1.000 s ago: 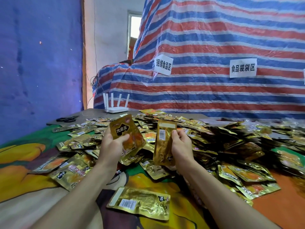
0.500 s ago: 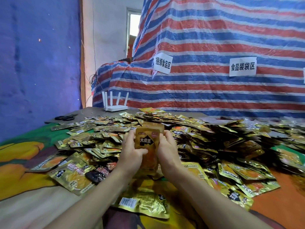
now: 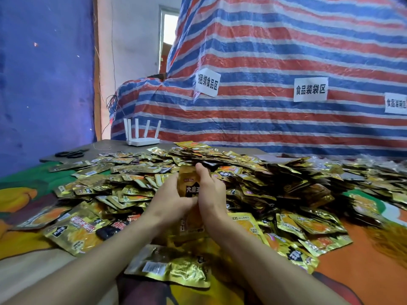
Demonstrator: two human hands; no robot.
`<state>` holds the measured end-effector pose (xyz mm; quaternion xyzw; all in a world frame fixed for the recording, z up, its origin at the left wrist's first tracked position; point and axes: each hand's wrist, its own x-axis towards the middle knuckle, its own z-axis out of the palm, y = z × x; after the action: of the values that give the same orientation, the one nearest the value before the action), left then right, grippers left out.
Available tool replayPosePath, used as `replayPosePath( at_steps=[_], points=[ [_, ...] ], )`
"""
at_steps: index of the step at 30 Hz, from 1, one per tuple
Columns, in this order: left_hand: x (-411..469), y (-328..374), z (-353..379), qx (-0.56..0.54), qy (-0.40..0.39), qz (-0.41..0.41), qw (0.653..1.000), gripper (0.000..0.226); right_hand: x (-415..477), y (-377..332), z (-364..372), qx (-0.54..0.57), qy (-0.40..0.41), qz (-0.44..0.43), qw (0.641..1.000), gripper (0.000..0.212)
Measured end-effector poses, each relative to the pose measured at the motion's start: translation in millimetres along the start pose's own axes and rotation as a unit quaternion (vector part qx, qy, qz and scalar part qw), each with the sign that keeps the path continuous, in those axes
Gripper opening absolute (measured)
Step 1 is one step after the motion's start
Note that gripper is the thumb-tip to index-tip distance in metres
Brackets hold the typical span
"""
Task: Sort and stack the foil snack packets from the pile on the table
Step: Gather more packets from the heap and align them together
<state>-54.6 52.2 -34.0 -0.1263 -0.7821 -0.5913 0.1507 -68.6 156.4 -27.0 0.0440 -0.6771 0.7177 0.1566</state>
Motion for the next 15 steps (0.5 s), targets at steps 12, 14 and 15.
replayPosePath(
  at_steps=[12, 14, 15],
  points=[
    [-26, -3, 13, -0.149, -0.097, 0.001, 0.984, 0.027, 2, -20, -46, -0.086, -0.031, -0.071, 0.993, 0.019],
    [-29, -2, 15, -0.163, -0.101, -0.008, 0.981, 0.028, -1, -19, -77, -0.17, -0.021, -0.088, 0.981, 0.014],
    [-30, -2, 15, -0.163, -0.105, -0.007, 0.981, 0.031, -2, -20, -95, -0.229, -0.02, -0.092, 0.969, 0.011]
  ],
)
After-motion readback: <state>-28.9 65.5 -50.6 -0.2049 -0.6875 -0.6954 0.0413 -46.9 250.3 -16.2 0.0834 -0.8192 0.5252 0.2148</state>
